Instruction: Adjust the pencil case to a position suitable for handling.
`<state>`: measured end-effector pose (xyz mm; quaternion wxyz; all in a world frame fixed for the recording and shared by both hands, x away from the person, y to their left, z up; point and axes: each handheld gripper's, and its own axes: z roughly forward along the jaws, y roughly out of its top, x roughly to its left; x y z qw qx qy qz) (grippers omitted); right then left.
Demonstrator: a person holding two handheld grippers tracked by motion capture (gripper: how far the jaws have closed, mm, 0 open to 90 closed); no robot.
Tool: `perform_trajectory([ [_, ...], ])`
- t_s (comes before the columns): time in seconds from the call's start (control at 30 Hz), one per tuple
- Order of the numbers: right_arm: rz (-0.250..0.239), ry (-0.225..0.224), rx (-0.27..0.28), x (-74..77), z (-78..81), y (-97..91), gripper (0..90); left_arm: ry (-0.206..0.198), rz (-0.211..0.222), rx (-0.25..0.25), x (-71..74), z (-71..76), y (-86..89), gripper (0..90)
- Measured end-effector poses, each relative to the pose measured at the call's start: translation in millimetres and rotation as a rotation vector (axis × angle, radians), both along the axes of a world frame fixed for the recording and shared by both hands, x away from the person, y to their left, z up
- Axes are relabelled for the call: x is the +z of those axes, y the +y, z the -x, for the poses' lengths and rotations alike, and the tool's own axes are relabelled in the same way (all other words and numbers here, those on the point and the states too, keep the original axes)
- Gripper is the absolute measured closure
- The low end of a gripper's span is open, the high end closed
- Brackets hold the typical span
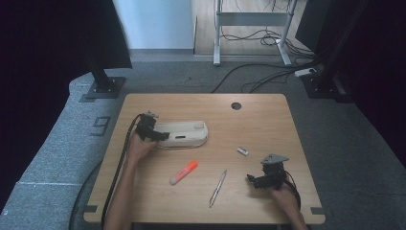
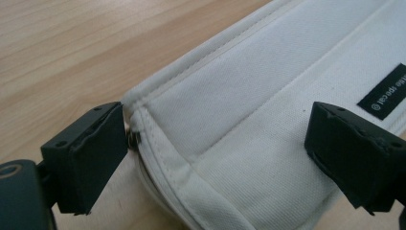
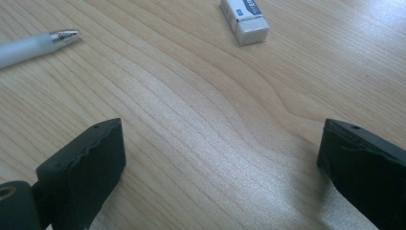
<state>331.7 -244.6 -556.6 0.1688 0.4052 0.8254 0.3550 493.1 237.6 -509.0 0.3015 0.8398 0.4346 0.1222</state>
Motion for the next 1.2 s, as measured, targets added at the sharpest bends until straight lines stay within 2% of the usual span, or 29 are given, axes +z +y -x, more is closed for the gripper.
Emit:
perform_trajectory([
  [0.1,0.000,0.000,0.000,0.0,0.0,0.0,2.1,-0.024,-0.020,-0.001,1.1,15.3,-2.0,7.4],
  [0.13,0.000,0.000,0.000,0.0,0.0,0.0,2.1,-0.024,-0.020,-0.001,1.1,15.3,-2.0,7.4],
  [0.17,0.000,0.000,0.000,0.0,0.0,0.0,2.1,-0.034,-0.031,-0.001,1.8,23.7,-3.6,7.4],
  [0.27,0.000,0.000,0.000,0.0,0.0,0.0,2.1,-0.038,-0.043,-0.005,2.5,33.0,-4.2,7.4],
  [0.5,0.000,0.000,-0.001,0.0,0.0,0.0,2.1,-0.044,-0.019,-0.007,1.2,54.0,-3.1,7.6],
  [0.67,0.000,0.000,0.000,0.1,0.0,0.0,2.1,-0.046,-0.016,-0.024,7.7,60.2,-0.2,8.8],
  [0.73,0.000,0.000,0.000,0.1,-0.1,0.0,2.1,-0.054,0.015,-0.067,16.6,67.5,1.2,9.7],
  [0.8,0.000,0.000,0.000,0.1,-0.1,0.0,2.1,-0.057,0.019,-0.086,19.3,70.4,0.1,10.9],
  [0.83,0.000,0.000,0.000,0.1,-0.1,0.0,2.1,-0.064,0.023,-0.122,24.0,76.7,-3.5,11.0],
  [0.87,0.000,0.000,0.000,0.1,-0.1,0.0,2.1,-0.064,0.023,-0.122,24.0,76.7,-3.5,11.6],
  [0.9,0.000,0.000,0.000,0.1,-0.1,0.0,2.1,-0.061,0.034,-0.166,26.5,82.2,-8.2,12.4],
  [0.93,0.000,0.000,0.000,0.1,-0.1,0.0,2.1,-0.061,0.034,-0.166,26.5,82.2,-8.2,13.2],
  [0.97,0.000,0.000,0.000,0.1,-0.1,0.0,2.1,-0.052,0.024,-0.210,26.2,86.7,-14.8,13.9],
  [1.0,0.000,0.000,0.000,0.1,-0.1,0.0,2.1,-0.052,0.024,-0.210,26.2,86.7,-14.8,14.1],
  [1.07,0.000,0.000,0.000,0.1,-0.1,0.0,2.1,-0.042,-0.015,-0.243,21.7,89.0,-22.6,14.8],
  [1.1,0.000,0.000,0.000,0.1,-0.1,0.0,2.1,-0.032,-0.053,-0.246,16.5,87.5,-25.3,15.1],
  [1.2,0.000,0.000,0.000,0.1,-0.1,0.0,2.1,-0.017,-0.068,-0.232,10.2,83.1,-23.0,17.1],
])
